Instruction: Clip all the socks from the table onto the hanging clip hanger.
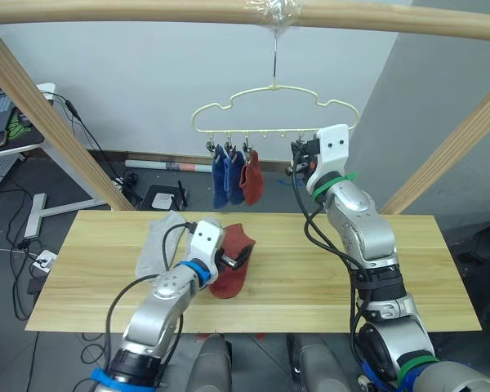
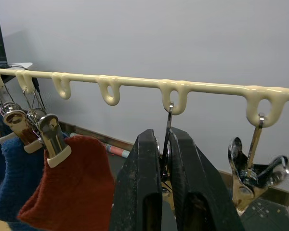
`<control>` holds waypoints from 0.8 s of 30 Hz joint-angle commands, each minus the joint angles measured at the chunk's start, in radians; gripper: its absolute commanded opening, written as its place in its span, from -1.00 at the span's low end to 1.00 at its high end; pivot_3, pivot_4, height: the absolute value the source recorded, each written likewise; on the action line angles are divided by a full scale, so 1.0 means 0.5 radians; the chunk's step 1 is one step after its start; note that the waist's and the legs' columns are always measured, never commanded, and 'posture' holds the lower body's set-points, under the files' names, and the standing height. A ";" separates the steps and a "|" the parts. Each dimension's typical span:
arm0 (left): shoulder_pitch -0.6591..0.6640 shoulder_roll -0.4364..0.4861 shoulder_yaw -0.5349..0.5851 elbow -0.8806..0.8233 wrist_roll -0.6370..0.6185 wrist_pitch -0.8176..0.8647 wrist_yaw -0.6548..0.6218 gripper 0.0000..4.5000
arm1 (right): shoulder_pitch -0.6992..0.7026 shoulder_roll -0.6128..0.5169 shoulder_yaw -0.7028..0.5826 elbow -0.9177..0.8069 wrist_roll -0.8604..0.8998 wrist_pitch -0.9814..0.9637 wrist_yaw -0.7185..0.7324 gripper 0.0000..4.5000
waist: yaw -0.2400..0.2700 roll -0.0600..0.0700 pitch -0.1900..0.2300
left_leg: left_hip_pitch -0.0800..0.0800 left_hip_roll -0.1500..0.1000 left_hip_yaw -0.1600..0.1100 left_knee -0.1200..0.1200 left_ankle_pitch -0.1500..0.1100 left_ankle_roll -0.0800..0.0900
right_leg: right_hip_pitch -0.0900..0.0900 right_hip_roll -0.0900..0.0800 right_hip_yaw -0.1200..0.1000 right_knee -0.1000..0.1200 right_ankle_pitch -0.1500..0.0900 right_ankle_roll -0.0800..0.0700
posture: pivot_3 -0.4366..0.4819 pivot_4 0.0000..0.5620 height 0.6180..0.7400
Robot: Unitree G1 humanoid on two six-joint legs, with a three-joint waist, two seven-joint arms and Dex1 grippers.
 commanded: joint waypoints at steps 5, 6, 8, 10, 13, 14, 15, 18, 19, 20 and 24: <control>-0.213 -0.170 -0.076 0.489 0.290 -0.094 0.169 1.00 | 0.026 -0.031 -0.024 -0.141 0.022 0.065 0.003 -1.00 | -0.003 0.001 0.000 | 0.000 0.000 0.000 0.000 0.000 0.000 | 0.000 0.000 0.000 0.000 0.003 0.004 | -0.02 -0.15 1.00; -0.228 -0.209 -0.042 0.518 0.281 -0.062 0.205 1.00 | 0.035 -0.038 -0.027 -0.157 0.021 0.081 0.002 -1.00 | -0.005 0.001 0.000 | 0.000 -0.001 0.000 0.000 0.000 0.000 | 0.000 0.000 0.000 -0.001 0.003 0.004 | -0.04 -0.14 1.00; -0.254 -0.276 -0.032 0.571 0.261 0.009 0.199 1.00 | 0.050 -0.053 -0.039 -0.179 0.023 0.108 -0.003 -1.00 | -0.007 0.001 0.000 | 0.000 0.000 0.000 0.000 0.000 0.000 | 0.000 0.000 -0.001 0.000 0.003 0.004 | -0.04 -0.14 1.00; -0.266 -0.304 -0.041 0.598 0.270 0.036 0.182 1.00 | 0.055 -0.058 -0.047 -0.191 0.026 0.125 -0.009 -1.00 | -0.007 0.001 0.000 | 0.000 0.000 -0.001 0.000 0.000 0.000 | 0.000 0.000 -0.001 0.000 0.003 0.005 | -0.06 -0.11 1.00; -0.281 -0.338 -0.031 0.643 0.277 0.047 0.182 1.00 | 0.058 -0.061 -0.050 -0.201 0.024 0.141 -0.014 -1.00 | -0.009 0.001 0.000 | 0.000 -0.001 -0.001 0.001 0.000 0.000 | 0.001 0.000 -0.001 0.000 0.001 0.011 | -0.06 -0.11 1.00; -0.290 -0.334 -0.046 0.661 0.311 0.036 0.198 1.00 | 0.059 -0.065 -0.048 -0.208 0.022 0.148 -0.012 -1.00 | -0.008 0.001 0.000 | 0.000 0.000 -0.001 0.001 0.000 0.000 | 0.001 0.000 0.000 0.000 0.001 0.011 | -0.08 -0.10 1.00; -0.310 -0.322 -0.073 0.703 0.359 0.026 0.211 1.00 | 0.058 -0.066 -0.047 -0.214 0.021 0.156 -0.011 -1.00 | -0.009 0.001 0.000 | 0.000 0.000 -0.001 0.001 0.000 0.000 | 0.001 0.000 -0.001 0.001 0.001 0.011 | -0.08 -0.10 1.00; -0.347 -0.308 -0.145 0.831 0.472 -0.027 0.222 0.71 | 0.057 -0.071 -0.041 -0.216 0.016 0.172 -0.010 -1.00 | -0.009 0.001 0.000 | 0.002 -0.001 -0.001 0.001 0.000 0.000 | 0.002 0.000 -0.001 0.001 0.001 0.011 | -0.08 -0.10 1.00; -0.347 -0.307 -0.155 0.844 0.488 -0.043 0.215 0.60 | 0.056 -0.074 -0.038 -0.216 0.014 0.175 -0.008 -1.00 | -0.009 0.001 0.000 | 0.002 -0.001 -0.001 0.001 0.000 0.000 | 0.003 0.000 -0.001 0.001 0.001 0.011 | -0.08 -0.10 1.00; -0.335 -0.306 -0.165 0.841 0.502 -0.054 0.206 0.46 | 0.056 -0.077 -0.039 -0.222 0.015 0.182 -0.005 -1.00 | -0.010 0.001 0.000 | 0.003 -0.001 0.000 0.001 0.000 0.000 | 0.003 0.000 0.000 0.001 0.001 0.011 | -0.08 -0.09 1.00; -0.257 -0.287 -0.203 0.788 0.564 -0.100 0.176 -0.07 | 0.059 -0.104 -0.039 -0.232 0.016 0.194 0.012 -1.00 | -0.010 0.001 0.000 | 0.003 -0.001 0.000 0.001 0.000 0.000 | 0.004 0.000 0.000 0.000 0.000 0.011 | -0.08 -0.09 1.00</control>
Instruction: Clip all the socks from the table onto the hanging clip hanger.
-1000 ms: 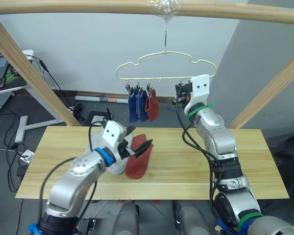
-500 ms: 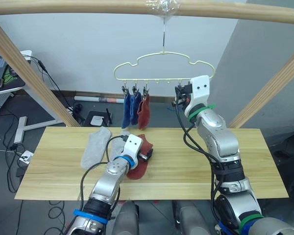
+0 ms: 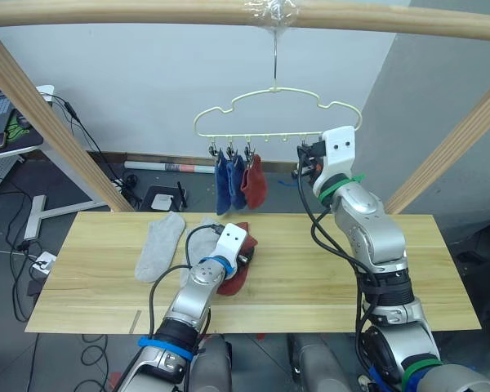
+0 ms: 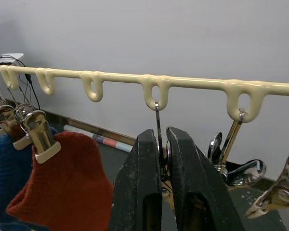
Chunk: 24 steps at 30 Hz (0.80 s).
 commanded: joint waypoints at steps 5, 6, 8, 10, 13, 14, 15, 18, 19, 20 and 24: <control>0.171 -0.007 -0.066 -0.065 0.036 -0.007 -0.097 -0.77 | 0.018 -0.083 -0.046 -0.083 0.040 0.047 0.047 -1.00 | 0.000 0.000 0.000 | 0.001 0.000 0.000 0.000 0.000 0.000 | 0.001 0.000 0.000 0.000 0.000 0.000 | -0.08 -0.09 1.00; 0.178 -0.011 -0.058 -0.082 0.028 -0.020 -0.104 -0.90 | 0.015 -0.097 -0.061 -0.087 0.056 0.068 0.059 -1.00 | 0.001 0.000 0.000 | 0.001 0.000 0.000 0.000 0.000 0.000 | 0.001 0.000 0.000 0.000 0.000 0.000 | -0.08 -0.09 1.00; 0.185 -0.028 -0.039 -0.127 -0.001 -0.085 -0.131 -0.99 | 0.012 -0.135 -0.088 -0.095 0.092 0.117 0.089 -1.00 | 0.003 0.000 0.000 | 0.001 0.000 0.000 0.000 0.000 0.000 | 0.002 0.000 0.000 0.000 -0.005 -0.009 | -0.08 -0.09 1.00; 0.200 -0.081 0.009 -0.212 -0.107 -0.168 -0.194 -0.99 | 0.002 -0.177 -0.147 -0.115 0.160 0.230 0.113 -1.00 | 0.003 0.001 0.000 | 0.001 0.000 0.000 0.000 0.000 0.000 | 0.002 0.000 0.000 -0.001 -0.006 -0.010 | -0.08 -0.09 1.00; 0.208 -0.112 0.048 -0.376 -0.233 -0.241 -0.312 -0.99 | -0.069 -0.209 -0.312 -0.144 0.342 0.534 0.116 -1.00 | 0.007 0.001 0.000 | -0.002 0.000 0.000 0.000 0.000 0.000 | 0.001 -0.001 0.000 -0.002 -0.006 -0.010 | -0.09 -0.10 1.00; 0.208 -0.118 0.054 -0.445 -0.277 -0.231 -0.352 -0.99 | -0.111 -0.197 -0.387 -0.142 0.410 0.654 0.086 -1.00 | 0.007 0.001 0.000 | -0.003 0.000 -0.001 0.000 0.000 0.000 | 0.000 -0.001 0.000 -0.002 -0.006 -0.010 | -0.09 -0.10 1.00; 0.205 -0.133 0.049 -0.544 -0.356 -0.228 -0.426 -0.99 | -0.184 -0.166 -0.518 -0.129 0.511 0.837 0.028 -1.00 | 0.006 0.001 0.000 | -0.003 0.000 -0.001 0.000 0.000 0.000 | 0.000 -0.001 -0.001 -0.001 -0.006 -0.010 | -0.10 -0.11 1.00; 0.175 -0.158 0.045 -0.743 -0.456 -0.273 -0.509 -0.99 | -0.360 -0.073 -0.855 -0.113 0.702 1.278 -0.151 -1.00 | 0.008 0.001 0.000 | -0.003 0.000 -0.002 0.001 0.000 0.000 | 0.000 -0.001 -0.001 -0.001 -0.006 -0.011 | -0.10 -0.11 1.00; 0.158 -0.158 0.041 -0.775 -0.443 -0.299 -0.504 -0.99 | -0.398 -0.060 -0.919 -0.115 0.729 1.379 -0.188 -1.00 | 0.009 0.001 0.001 | -0.003 0.000 -0.002 0.001 0.000 0.000 | 0.000 -0.001 -0.001 -0.001 -0.006 -0.012 | -0.10 -0.11 1.00; 0.136 -0.153 0.022 -0.799 -0.414 -0.336 -0.508 -0.99 | -0.444 -0.038 -0.994 -0.115 0.756 1.486 -0.232 -1.00 | 0.010 0.001 0.000 | -0.003 0.000 -0.002 0.001 0.000 0.000 | 0.000 -0.001 -0.001 -0.001 -0.004 -0.015 | -0.10 -0.11 1.00; 0.046 -0.131 -0.071 -0.798 -0.294 -0.458 -0.511 -0.99 | -0.578 0.029 -1.188 -0.097 0.812 1.755 -0.347 -1.00 | 0.010 0.002 0.000 | -0.004 -0.001 -0.002 0.001 0.000 0.001 | 0.000 -0.001 -0.001 -0.003 -0.004 -0.016 | -0.11 -0.13 1.00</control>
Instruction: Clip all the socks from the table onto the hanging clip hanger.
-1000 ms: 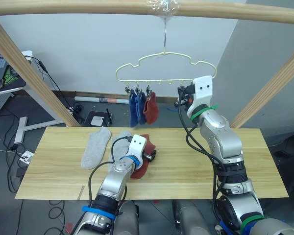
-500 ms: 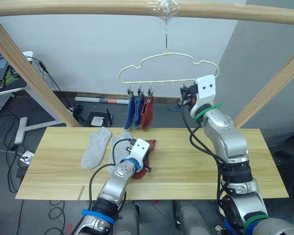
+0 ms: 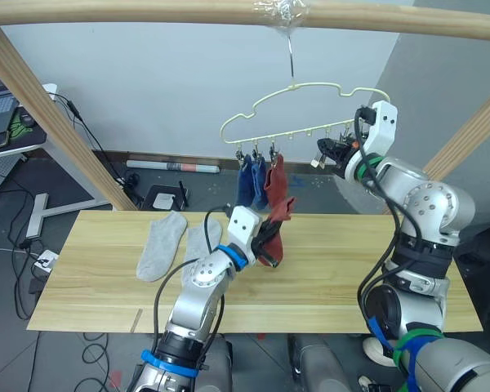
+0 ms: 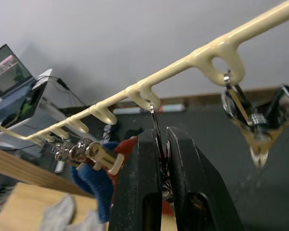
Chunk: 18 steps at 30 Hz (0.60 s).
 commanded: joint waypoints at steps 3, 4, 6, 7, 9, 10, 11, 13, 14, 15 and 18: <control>-0.157 -0.006 -0.156 0.027 0.234 -0.230 0.047 -0.99 | -0.160 0.084 -0.330 0.026 0.002 0.372 -0.201 -1.00 | 0.001 0.000 0.000 | -0.002 0.000 0.000 0.000 0.000 0.000 | -0.001 0.000 0.000 -0.001 0.000 0.000 | -0.12 -0.13 1.00; -0.183 -0.026 -0.160 0.053 0.249 -0.254 0.070 -0.99 | -0.184 0.096 -0.352 0.018 -0.007 0.418 -0.213 -1.00 | 0.001 0.000 0.000 | -0.003 0.000 -0.001 0.000 0.000 0.000 | -0.001 0.000 -0.001 -0.001 0.000 0.000 | -0.12 -0.13 1.00; -0.206 -0.050 -0.158 0.084 0.256 -0.283 0.091 -0.99 | -0.211 0.109 -0.376 0.005 -0.019 0.470 -0.226 -1.00 | -0.002 0.000 0.000 | -0.003 0.000 -0.001 0.000 0.000 0.000 | -0.001 0.000 -0.001 -0.001 0.000 0.001 | -0.12 -0.13 1.00; -0.209 -0.054 -0.158 0.094 0.259 -0.295 0.096 -0.99 | -0.220 0.115 -0.387 0.002 -0.025 0.487 -0.230 -1.00 | -0.005 0.000 0.000 | -0.003 0.000 -0.001 0.000 0.000 0.000 | -0.001 0.000 -0.001 -0.002 0.000 0.001 | -0.12 -0.13 1.00; -0.224 -0.054 -0.169 0.132 0.287 -0.326 0.105 -0.99 | -0.231 0.124 -0.396 -0.001 -0.034 0.502 -0.233 -1.00 | -0.005 0.001 0.000 | -0.003 0.000 -0.001 -0.001 0.000 0.001 | -0.002 0.000 -0.001 -0.001 0.000 0.002 | -0.14 -0.14 1.00; -0.252 -0.070 -0.155 0.169 0.308 -0.356 0.146 -0.99 | -0.231 0.131 -0.392 -0.010 -0.034 0.520 -0.233 -1.00 | -0.006 0.001 0.000 | -0.003 0.000 -0.002 -0.001 0.000 0.001 | -0.002 0.000 -0.002 -0.001 0.000 0.002 | -0.14 -0.14 1.00; -0.273 -0.082 -0.144 0.196 0.322 -0.378 0.177 -0.99 | -0.230 0.136 -0.388 -0.016 -0.034 0.533 -0.234 -1.00 | -0.005 0.001 0.000 | -0.003 0.000 -0.002 -0.001 0.000 0.001 | -0.002 0.000 -0.003 -0.001 0.000 0.003 | -0.14 -0.14 1.00; -0.317 -0.094 -0.121 0.252 0.351 -0.434 0.237 -0.99 | -0.218 0.144 -0.387 -0.033 -0.031 0.545 -0.248 -1.00 | -0.005 0.001 0.000 | -0.005 0.000 -0.002 0.000 0.000 0.001 | -0.003 0.000 -0.003 -0.001 -0.001 0.006 | -0.14 -0.14 1.00; -0.328 -0.093 -0.117 0.269 0.359 -0.455 0.251 -0.99 | -0.216 0.148 -0.392 -0.037 -0.032 0.545 -0.256 -1.00 | -0.005 0.001 0.000 | -0.006 0.000 -0.002 0.000 0.000 0.001 | -0.003 0.000 -0.003 -0.001 -0.001 0.006 | -0.14 -0.14 1.00; -0.337 -0.093 -0.114 0.281 0.366 -0.473 0.261 -0.99 | -0.214 0.148 -0.393 -0.041 -0.031 0.545 -0.260 -1.00 | -0.005 0.001 0.000 | -0.006 0.000 -0.002 0.001 0.000 0.001 | -0.003 0.000 -0.003 -0.001 -0.001 0.007 | -0.14 -0.14 1.00; -0.351 -0.091 -0.110 0.303 0.380 -0.509 0.278 -0.99 | -0.205 0.136 -0.380 -0.046 -0.027 0.545 -0.262 -1.00 | -0.005 0.001 0.000 | -0.006 0.000 -0.003 0.000 0.000 0.001 | -0.003 0.000 -0.003 -0.001 0.000 0.009 | -0.14 -0.14 1.00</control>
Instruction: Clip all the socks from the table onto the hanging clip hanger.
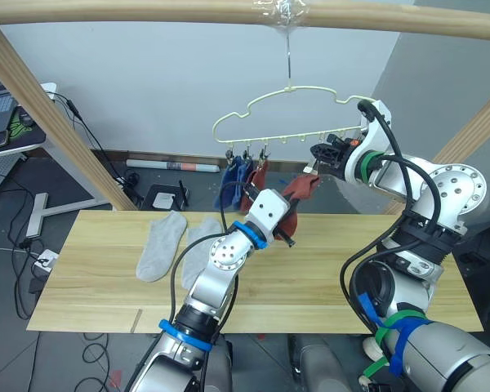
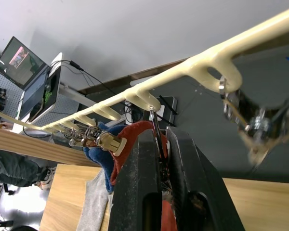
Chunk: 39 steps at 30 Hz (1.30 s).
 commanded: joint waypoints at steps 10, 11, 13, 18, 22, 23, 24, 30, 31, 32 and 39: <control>-0.038 -0.016 0.022 -0.022 0.038 -0.137 0.070 -0.99 | 0.026 -0.048 -0.041 -0.027 -0.050 0.027 -0.078 -1.00 | 0.000 0.000 0.000 | -0.002 0.000 -0.001 0.000 0.000 0.000 | -0.001 0.000 -0.001 0.000 0.002 0.004 | -0.14 -0.14 1.00; -0.031 -0.010 0.019 -0.031 0.037 -0.142 0.066 -0.99 | 0.019 -0.053 -0.044 -0.021 -0.054 0.027 -0.079 -1.00 | 0.000 0.000 0.000 | -0.002 0.000 -0.001 0.000 0.000 0.000 | -0.001 0.000 -0.001 0.000 0.002 0.004 | -0.14 -0.14 1.00; -0.011 0.002 0.013 -0.048 0.038 -0.152 0.059 -0.99 | 0.007 -0.068 -0.048 -0.004 -0.064 0.027 -0.077 -1.00 | 0.000 0.000 0.000 | -0.002 0.000 -0.001 0.000 0.000 0.000 | -0.001 0.000 -0.001 0.000 0.002 0.004 | -0.14 -0.14 1.00; 0.009 0.010 0.008 -0.056 0.046 -0.172 0.067 -0.99 | -0.027 -0.053 -0.076 0.017 -0.059 0.027 -0.093 -1.00 | 0.000 0.000 0.000 | -0.002 0.000 -0.002 0.000 0.000 0.000 | -0.001 0.000 -0.002 0.000 0.002 0.003 | -0.17 -0.13 1.00; -0.027 -0.006 0.006 -0.006 0.064 -0.181 0.094 -0.99 | -0.032 0.033 -0.111 -0.013 -0.026 0.027 -0.144 -1.00 | 0.000 0.000 0.000 | -0.003 0.000 -0.002 0.000 0.000 0.000 | -0.002 0.000 -0.002 0.000 0.002 0.003 | -0.17 -0.13 1.00; -0.036 -0.011 0.006 0.000 0.070 -0.182 0.103 -0.99 | -0.027 0.050 -0.117 -0.026 -0.010 0.027 -0.161 -1.00 | -0.001 0.000 0.000 | -0.003 0.000 -0.002 0.000 0.000 0.000 | -0.002 0.000 -0.002 0.000 0.002 0.003 | -0.17 -0.13 1.00; -0.042 -0.016 0.006 0.003 0.075 -0.182 0.109 -0.99 | -0.024 0.061 -0.122 -0.035 0.001 0.027 -0.176 -1.00 | -0.001 0.000 0.000 | -0.003 0.000 -0.002 0.000 0.000 0.000 | -0.002 0.000 -0.002 0.000 0.002 0.003 | -0.17 -0.13 1.00; -0.054 -0.030 0.010 0.033 0.097 -0.192 0.126 -0.99 | -0.028 0.076 -0.157 -0.033 0.047 0.027 -0.249 -1.00 | -0.002 0.000 0.000 | -0.004 0.000 -0.003 0.000 0.000 0.000 | -0.003 0.000 -0.003 -0.001 0.002 0.003 | -0.17 -0.13 1.00; -0.052 -0.030 0.008 0.026 0.098 -0.189 0.127 -0.99 | -0.026 0.077 -0.160 -0.037 0.062 0.027 -0.257 -1.00 | -0.002 0.000 0.000 | -0.004 0.000 -0.003 0.000 0.000 0.000 | -0.003 0.000 -0.003 0.000 0.002 0.003 | -0.18 -0.12 1.00; -0.050 -0.030 0.005 0.021 0.094 -0.188 0.122 -0.99 | -0.031 0.081 -0.170 -0.037 0.081 0.027 -0.261 -1.00 | -0.002 0.000 0.000 | -0.004 0.000 -0.003 0.000 0.000 0.000 | -0.003 0.000 -0.003 0.000 0.002 0.003 | -0.18 -0.12 1.00; -0.049 -0.034 -0.001 0.002 0.082 -0.176 0.103 -1.00 | -0.064 0.084 -0.220 -0.026 0.189 0.027 -0.312 0.26 | -0.019 0.005 0.003 | -0.008 0.000 -0.003 -0.001 0.000 0.000 | -0.008 0.000 -0.003 0.000 0.002 0.004 | -0.18 -0.13 1.00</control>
